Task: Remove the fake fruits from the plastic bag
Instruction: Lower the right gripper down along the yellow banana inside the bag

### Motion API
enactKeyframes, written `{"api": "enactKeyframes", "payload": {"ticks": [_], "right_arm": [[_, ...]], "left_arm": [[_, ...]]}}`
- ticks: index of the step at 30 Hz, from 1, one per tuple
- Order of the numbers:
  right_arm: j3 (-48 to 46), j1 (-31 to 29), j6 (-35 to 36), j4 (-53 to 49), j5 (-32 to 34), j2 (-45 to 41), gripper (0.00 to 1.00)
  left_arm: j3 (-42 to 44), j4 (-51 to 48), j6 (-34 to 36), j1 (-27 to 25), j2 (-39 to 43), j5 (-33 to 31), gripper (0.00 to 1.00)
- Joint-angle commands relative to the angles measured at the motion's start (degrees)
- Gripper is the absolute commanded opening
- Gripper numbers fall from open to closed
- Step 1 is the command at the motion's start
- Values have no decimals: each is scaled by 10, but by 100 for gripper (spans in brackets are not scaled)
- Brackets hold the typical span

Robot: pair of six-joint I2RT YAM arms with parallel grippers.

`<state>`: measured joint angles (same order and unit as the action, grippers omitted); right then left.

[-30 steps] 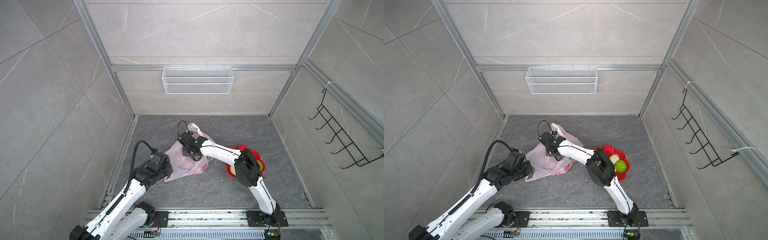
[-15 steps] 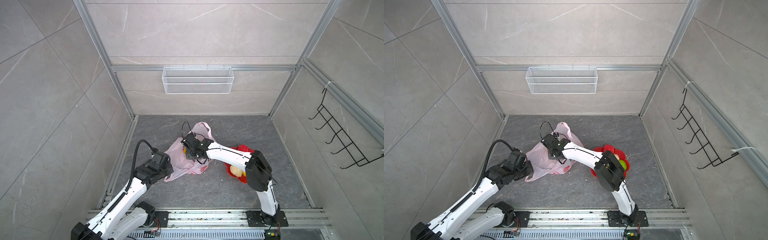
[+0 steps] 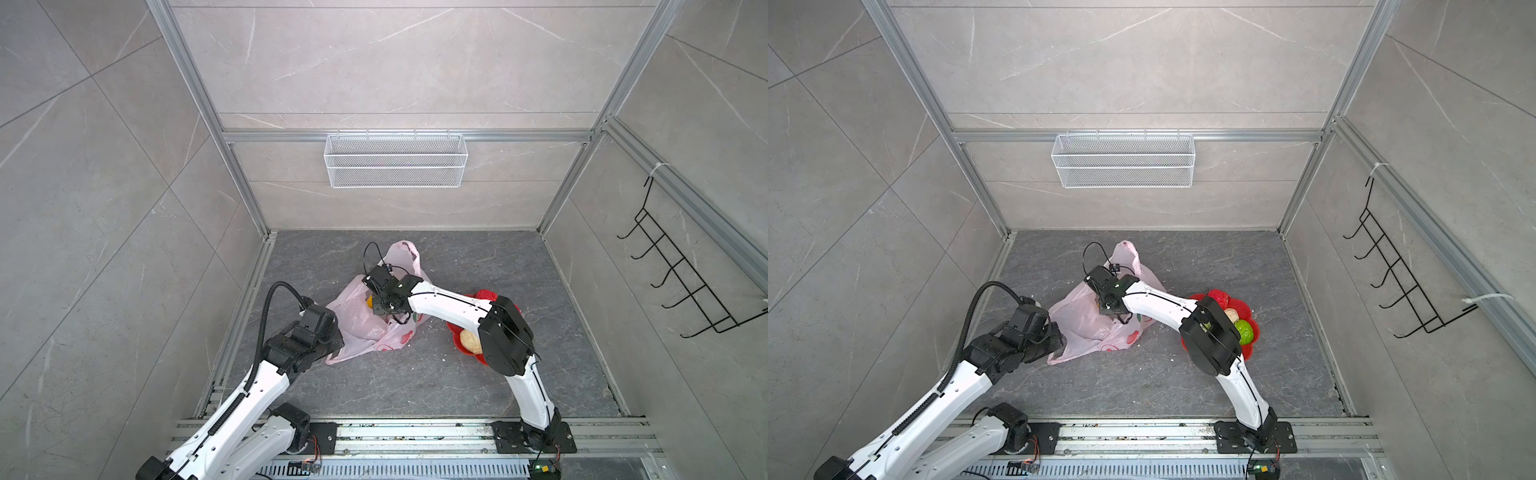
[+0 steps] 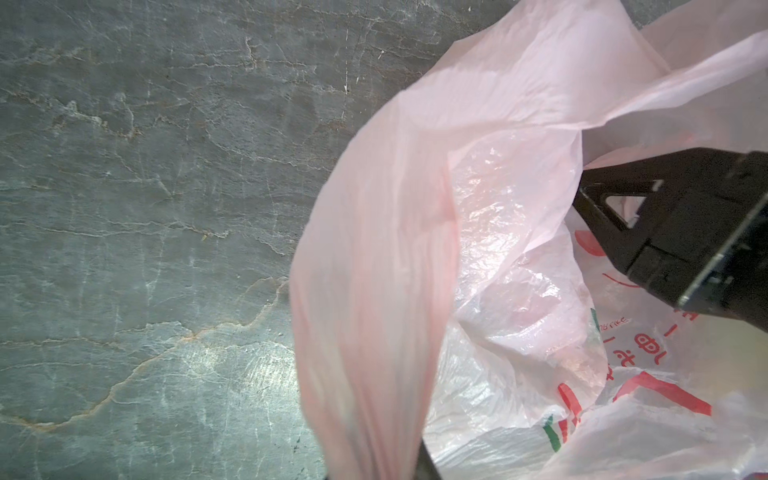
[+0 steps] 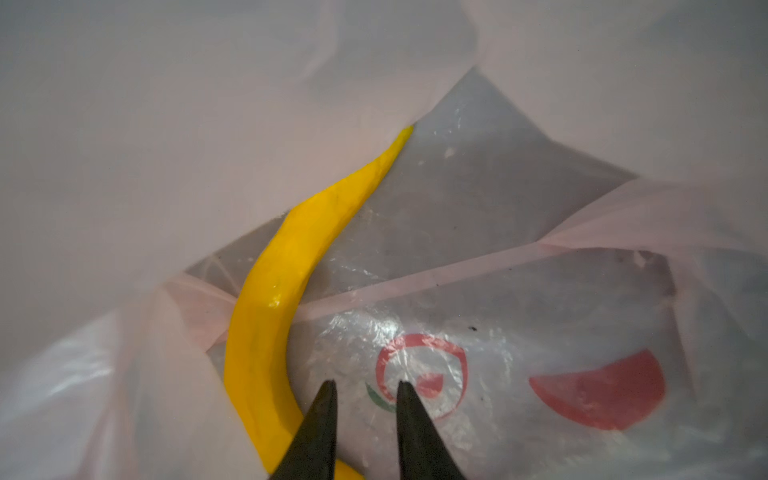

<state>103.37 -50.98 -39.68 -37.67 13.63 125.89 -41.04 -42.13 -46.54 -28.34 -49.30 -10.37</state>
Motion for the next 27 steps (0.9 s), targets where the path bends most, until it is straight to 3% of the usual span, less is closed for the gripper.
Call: {"api": "enactKeyframes", "payload": {"ticks": [1, 13, 27], "right_arm": [[24, 3, -11, 18, -13, 15, 29], [77, 7, -9, 31, -79, 69, 34], [107, 7, -13, 39, -118, 89, 51]], "left_arm": [[-23, -12, -2, 0, 11, -12, 0], [-7, -6, 1, 0, 23, -10, 0], [15, 18, -1, 1, 19, -1, 0]]}}
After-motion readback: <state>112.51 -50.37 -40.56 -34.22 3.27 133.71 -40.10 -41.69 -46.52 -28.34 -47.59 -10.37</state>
